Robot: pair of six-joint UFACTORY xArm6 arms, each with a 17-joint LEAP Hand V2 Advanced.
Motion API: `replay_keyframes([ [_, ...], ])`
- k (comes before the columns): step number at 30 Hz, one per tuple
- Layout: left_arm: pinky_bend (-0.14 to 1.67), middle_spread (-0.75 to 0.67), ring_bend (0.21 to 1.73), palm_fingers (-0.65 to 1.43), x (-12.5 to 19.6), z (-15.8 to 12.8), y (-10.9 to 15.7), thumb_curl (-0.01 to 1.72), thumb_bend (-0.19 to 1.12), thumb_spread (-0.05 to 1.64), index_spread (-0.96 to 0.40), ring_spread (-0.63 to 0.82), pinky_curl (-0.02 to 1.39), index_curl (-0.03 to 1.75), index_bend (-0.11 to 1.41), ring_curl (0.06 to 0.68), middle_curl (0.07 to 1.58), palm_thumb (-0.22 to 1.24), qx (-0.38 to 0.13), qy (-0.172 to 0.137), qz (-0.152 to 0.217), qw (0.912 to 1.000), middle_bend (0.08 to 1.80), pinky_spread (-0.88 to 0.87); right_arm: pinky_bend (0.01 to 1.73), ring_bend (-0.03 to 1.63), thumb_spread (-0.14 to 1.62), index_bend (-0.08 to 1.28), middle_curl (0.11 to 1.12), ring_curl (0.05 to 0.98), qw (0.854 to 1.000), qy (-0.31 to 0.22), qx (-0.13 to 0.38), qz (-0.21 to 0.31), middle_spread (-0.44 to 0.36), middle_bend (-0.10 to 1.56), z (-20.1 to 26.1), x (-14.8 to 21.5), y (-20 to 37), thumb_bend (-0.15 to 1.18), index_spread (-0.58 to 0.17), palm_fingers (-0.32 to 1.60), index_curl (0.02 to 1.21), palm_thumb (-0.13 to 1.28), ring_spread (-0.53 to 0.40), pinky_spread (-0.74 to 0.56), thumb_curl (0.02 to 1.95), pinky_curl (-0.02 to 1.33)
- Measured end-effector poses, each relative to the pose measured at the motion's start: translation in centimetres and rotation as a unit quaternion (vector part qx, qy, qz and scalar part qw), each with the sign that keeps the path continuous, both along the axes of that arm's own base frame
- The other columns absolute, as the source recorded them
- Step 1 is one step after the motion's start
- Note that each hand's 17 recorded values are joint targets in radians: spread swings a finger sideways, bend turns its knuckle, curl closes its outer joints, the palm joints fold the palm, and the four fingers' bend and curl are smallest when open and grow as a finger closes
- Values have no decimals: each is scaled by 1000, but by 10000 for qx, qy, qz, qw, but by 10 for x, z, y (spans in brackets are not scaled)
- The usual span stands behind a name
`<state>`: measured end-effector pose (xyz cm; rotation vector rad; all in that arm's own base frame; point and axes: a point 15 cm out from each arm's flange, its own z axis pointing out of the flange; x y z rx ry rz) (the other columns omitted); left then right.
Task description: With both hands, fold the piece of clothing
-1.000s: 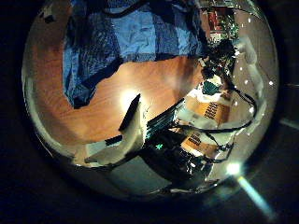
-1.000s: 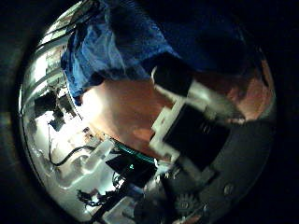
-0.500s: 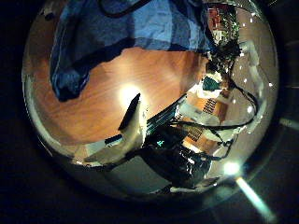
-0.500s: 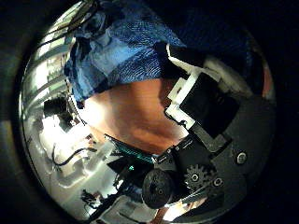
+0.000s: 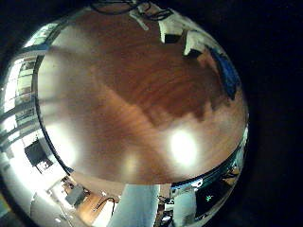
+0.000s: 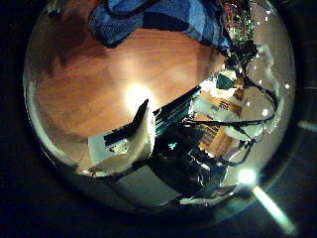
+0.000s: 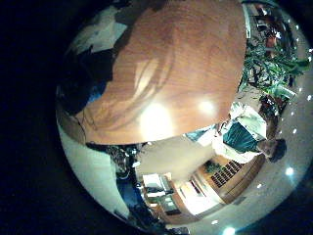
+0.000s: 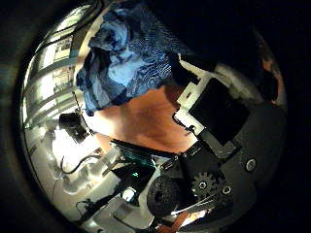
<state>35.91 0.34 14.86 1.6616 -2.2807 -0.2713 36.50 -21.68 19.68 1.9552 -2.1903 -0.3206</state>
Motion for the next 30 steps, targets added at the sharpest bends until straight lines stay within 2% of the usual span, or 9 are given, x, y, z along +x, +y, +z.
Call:
replay_keyframes([
  [6, 266, 64, 644, 221, 3, 15, 6, 283, -18, 1168, -120, 143, 447, 414, 184, 235, 340, 302, -9, -88, 60, 9999, 179, 193, 1233, 1385, 1053, 938, 801, 680, 9983, -402, -126, 397, -131, 1269, 41, 18, 35, -14, -342, 1059, 921, 1021, -211, -185, 607, 894],
  [9, 264, 62, 648, 227, 5, 25, 18, 283, -18, 1168, -119, 138, 442, 412, 185, 234, 340, 302, -9, -161, 155, 9998, 183, 190, 1226, 1378, 1048, 946, 801, 687, 9963, -571, -83, 644, -130, 1273, 64, 24, 67, -13, -337, 1070, 923, 1018, -213, -185, 622, 914],
  [13, 275, 62, 643, 234, 4, 33, 43, 283, -18, 1168, -126, 135, 439, 411, 186, 232, 339, 302, -43, -185, 375, 9991, 184, 185, 1215, 1375, 1037, 960, 801, 695, 9909, -716, 57, 1135, -130, 1280, 92, 29, 125, -9, -333, 1083, 924, 1026, -215, -187, 644, 940],
  [20, 278, 54, 641, 237, -6, 41, 84, 284, -18, 1168, -128, 133, 432, 412, 186, 228, 338, 302, -148, -218, 806, 9964, 182, 182, 1195, 1376, 1002, 988, 797, 709, 9719, -1116, 119, 2071, -132, 1291, 138, 50, 253, -10, -323, 1105, 913, 1048, -215, -191, 684, 983],
  [25, 280, 53, 640, 238, -18, 41, 97, 284, -18, 1168, -129, 132, 426, 411, 184, 225, 340, 302, -214, -189, 979, 9948, 183, 181, 1184, 1374, 986, 1001, 793, 716, 9571, -1147, 131, 2658, -132, 1302, 139, 71, 351, -10, -317, 1107, 902, 1057, -215, -194, 706, 1009],
  [30, 281, 52, 643, 239, -34, 43, 102, 284, -17, 1171, -129, 131, 422, 410, 184, 226, 340, 303, -233, -169, 1111, 9934, 183, 180, 1173, 1377, 974, 1006, 785, 723, 9454, -824, 117, 3152, -130, 1310, 103, 98, 430, -13, -312, 1110, 892, 1045, -214, -198, 725, 1037],
])
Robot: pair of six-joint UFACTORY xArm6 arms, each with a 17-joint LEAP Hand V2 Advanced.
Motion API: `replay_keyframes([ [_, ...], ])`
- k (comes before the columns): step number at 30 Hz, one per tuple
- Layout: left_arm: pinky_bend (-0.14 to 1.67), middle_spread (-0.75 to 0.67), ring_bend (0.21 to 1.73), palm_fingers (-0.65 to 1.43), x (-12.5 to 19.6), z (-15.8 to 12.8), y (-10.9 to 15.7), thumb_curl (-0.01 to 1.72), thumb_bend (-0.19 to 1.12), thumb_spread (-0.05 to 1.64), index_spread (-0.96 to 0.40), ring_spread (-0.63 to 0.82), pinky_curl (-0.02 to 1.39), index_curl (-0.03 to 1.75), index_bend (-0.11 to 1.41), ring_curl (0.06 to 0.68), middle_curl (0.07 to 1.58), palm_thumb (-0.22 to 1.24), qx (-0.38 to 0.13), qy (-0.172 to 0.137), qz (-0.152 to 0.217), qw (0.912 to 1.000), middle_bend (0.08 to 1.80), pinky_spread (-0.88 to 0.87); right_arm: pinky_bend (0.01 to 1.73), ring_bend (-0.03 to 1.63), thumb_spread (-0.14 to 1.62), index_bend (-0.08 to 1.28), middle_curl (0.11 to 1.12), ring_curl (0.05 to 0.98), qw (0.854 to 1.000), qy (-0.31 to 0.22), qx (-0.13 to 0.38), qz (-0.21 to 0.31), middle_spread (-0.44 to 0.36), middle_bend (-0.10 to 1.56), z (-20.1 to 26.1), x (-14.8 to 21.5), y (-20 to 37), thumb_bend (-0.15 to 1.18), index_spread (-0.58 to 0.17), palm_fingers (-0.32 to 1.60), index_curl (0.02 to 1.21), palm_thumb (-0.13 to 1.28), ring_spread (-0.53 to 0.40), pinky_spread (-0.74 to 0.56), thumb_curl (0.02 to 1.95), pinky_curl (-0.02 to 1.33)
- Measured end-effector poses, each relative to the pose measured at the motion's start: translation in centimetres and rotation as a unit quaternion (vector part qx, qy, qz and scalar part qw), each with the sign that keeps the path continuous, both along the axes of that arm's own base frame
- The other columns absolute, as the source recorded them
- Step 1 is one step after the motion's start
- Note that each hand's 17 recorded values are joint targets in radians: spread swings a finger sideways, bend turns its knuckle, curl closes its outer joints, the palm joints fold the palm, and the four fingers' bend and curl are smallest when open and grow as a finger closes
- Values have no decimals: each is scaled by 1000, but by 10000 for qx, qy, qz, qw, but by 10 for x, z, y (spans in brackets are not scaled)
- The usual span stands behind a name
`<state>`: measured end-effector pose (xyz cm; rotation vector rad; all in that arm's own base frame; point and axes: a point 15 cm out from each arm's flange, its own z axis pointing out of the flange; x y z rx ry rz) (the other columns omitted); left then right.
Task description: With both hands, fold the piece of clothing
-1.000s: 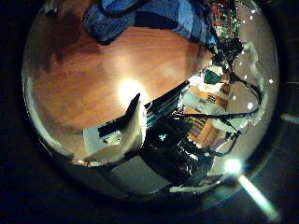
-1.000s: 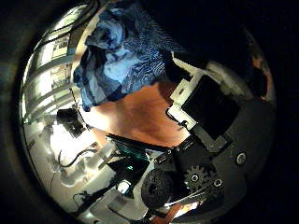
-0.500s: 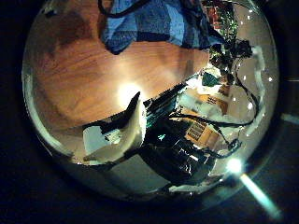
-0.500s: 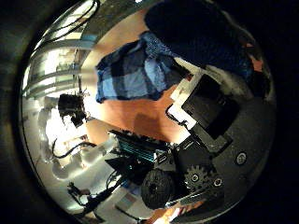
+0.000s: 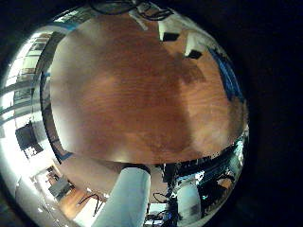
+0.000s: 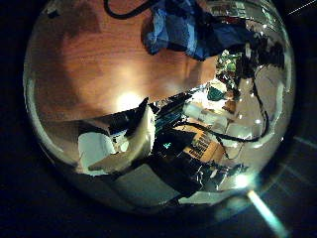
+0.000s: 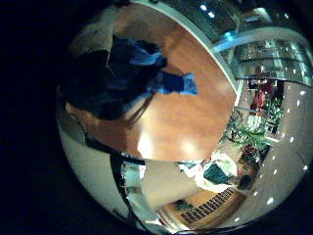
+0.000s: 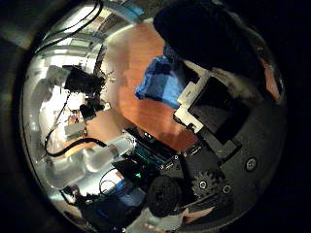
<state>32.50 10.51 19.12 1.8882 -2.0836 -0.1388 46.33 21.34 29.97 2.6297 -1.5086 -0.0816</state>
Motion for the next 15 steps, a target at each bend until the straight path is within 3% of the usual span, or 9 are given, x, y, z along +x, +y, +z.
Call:
replay_keyframes([
  [4, 283, 52, 643, 239, -14, 3, 8, 285, -19, 1173, -129, 131, 418, 410, 184, 226, 340, 302, 11, -24, 129, 9999, 183, 180, 1162, 1377, 968, 1012, 780, 726, 9977, 349, -268, 524, -132, 1315, -43, -10, 59, -13, -309, 1109, 885, 1033, -213, -201, 740, 1058],
  [10, 284, 52, 644, 241, -24, 5, 14, 286, -19, 1174, -129, 127, 413, 408, 183, 225, 340, 301, -6, -55, 264, 9996, 183, 180, 1155, 1376, 1001, 987, 772, 728, 9947, 254, -410, 913, -136, 1304, -93, -12, 104, -32, -305, 1075, 877, 954, -215, -208, 728, 1073],
  [12, 283, 52, 647, 244, -24, 4, 13, 287, -18, 1174, -129, 127, 411, 409, 186, 226, 339, 301, -19, -51, 291, 9996, 182, 180, 1147, 1372, 1036, 869, 755, 718, 9941, 260, -424, 968, -140, 1259, -102, -11, 107, -37, -321, 986, 864, 903, -220, -229, 694, 1043],
  [15, 286, 52, 647, 245, -25, 4, 12, 287, -18, 1174, -129, 126, 410, 409, 185, 226, 339, 301, -32, -47, 314, 9995, 183, 179, 1196, 1414, 1073, 520, 711, 706, 9934, 287, -446, 1022, -179, 1100, -105, -12, 108, -34, -350, 685, 803, 848, -245, -314, 645, 981],
])
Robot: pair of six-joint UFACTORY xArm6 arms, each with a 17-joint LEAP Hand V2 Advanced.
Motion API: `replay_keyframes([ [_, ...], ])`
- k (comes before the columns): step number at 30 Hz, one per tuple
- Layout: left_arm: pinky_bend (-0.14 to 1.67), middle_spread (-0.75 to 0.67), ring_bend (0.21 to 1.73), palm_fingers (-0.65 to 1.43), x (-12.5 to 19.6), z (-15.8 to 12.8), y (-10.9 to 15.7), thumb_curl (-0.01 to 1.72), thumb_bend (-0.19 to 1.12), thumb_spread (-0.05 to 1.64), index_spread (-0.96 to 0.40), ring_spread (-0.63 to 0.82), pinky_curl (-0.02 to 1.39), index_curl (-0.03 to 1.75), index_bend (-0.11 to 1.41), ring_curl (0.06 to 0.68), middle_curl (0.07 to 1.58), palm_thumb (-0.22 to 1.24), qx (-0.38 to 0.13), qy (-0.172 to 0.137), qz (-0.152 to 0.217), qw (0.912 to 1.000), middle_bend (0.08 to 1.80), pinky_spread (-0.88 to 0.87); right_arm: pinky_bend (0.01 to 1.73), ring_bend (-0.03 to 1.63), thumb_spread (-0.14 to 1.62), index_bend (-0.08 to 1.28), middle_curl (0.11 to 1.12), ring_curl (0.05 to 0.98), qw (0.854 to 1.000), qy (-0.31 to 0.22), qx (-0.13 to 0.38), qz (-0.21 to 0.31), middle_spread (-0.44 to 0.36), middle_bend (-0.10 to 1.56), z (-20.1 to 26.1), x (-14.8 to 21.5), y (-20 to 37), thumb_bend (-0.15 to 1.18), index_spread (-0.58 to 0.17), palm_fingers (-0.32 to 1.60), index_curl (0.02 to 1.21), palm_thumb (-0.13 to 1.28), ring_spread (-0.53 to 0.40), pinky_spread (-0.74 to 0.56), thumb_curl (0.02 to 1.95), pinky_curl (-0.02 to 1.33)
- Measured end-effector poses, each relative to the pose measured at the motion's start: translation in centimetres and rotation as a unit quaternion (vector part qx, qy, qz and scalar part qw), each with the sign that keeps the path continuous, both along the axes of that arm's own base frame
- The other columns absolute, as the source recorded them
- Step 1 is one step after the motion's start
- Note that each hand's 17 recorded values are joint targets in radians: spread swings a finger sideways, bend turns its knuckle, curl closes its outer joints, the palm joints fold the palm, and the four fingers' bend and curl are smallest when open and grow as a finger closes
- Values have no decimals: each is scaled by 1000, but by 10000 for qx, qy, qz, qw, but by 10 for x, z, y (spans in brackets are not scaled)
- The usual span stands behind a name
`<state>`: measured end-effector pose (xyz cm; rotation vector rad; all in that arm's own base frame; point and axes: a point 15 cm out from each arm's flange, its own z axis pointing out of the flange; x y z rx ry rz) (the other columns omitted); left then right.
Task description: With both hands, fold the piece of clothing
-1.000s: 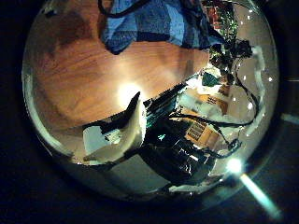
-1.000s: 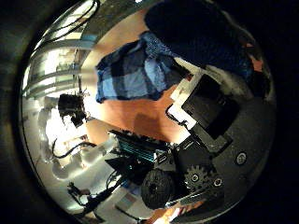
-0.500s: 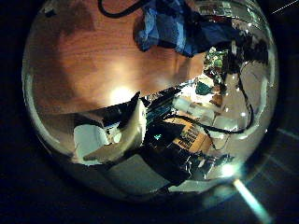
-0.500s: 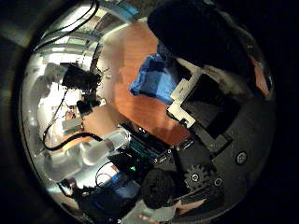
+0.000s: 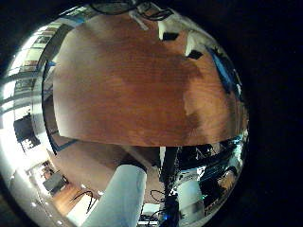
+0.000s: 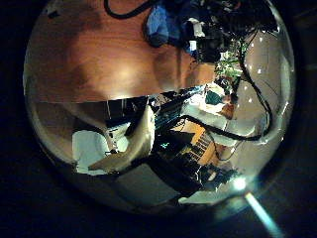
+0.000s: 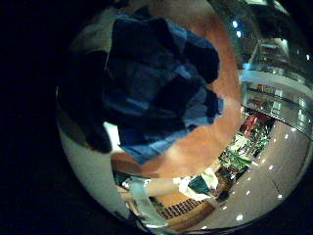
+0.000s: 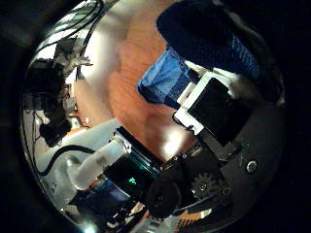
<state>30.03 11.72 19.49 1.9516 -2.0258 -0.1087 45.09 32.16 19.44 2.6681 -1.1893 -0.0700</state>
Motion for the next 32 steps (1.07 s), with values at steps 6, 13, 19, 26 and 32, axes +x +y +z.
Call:
replay_keyframes([
  [6, 288, 52, 647, 245, -4, -2, -7, 288, -18, 1175, -129, 125, 408, 408, 185, 225, 340, 300, -17, 27, 22, 10000, 183, 179, 1033, 1180, 1102, 199, 547, 589, 9989, -321, 322, -124, -160, 673, 53, 12, -17, -43, -432, -54, 574, 732, -202, -218, 563, 875],
  [13, 289, 49, 647, 249, 9, 9, -38, 288, -18, 1175, -130, 125, 404, 409, 187, 225, 339, 300, 4, -81, -84, 9999, 180, 178, 858, 967, 1155, 175, 439, 452, 9930, -818, 752, -408, -134, 484, 138, 9, -75, -19, -441, -6, 471, 649, -70, 122, 490, 743],
  [19, 291, 43, 648, 255, 14, 30, -79, 288, -19, 1173, -132, 121, 402, 410, 187, 223, 339, 299, 91, -193, -165, 9996, 184, 174, 710, 918, 1299, 209, 418, 402, 9775, -1230, 1097, -1319, -201, 494, 199, 5, -180, 43, -443, 151, 442, 775, -79, 255, 480, 646],
  [26, 289, 38, 648, 268, 10, 43, -112, 291, -18, 1167, -143, 115, 398, 416, 190, 221, 337, 311, 323, -92, -65, 9994, 181, 169, 626, 862, 1350, 213, 396, 368, 9724, -1231, 961, -1732, -239, 465, 206, -10, -281, 47, -445, 228, 430, 837, -93, 307, 482, 589],
  [32, 288, 37, 646, 269, -1, 45, -130, 291, -19, 1166, -146, 114, 396, 419, 191, 220, 336, 312, 410, 126, -111, 9990, 180, 168, 544, 814, 1362, 200, 389, 339, 9749, -647, 753, -1995, -172, 446, 177, -39, -320, -10, -440, 249, 419, 777, -70, 342, 464, 536],
])
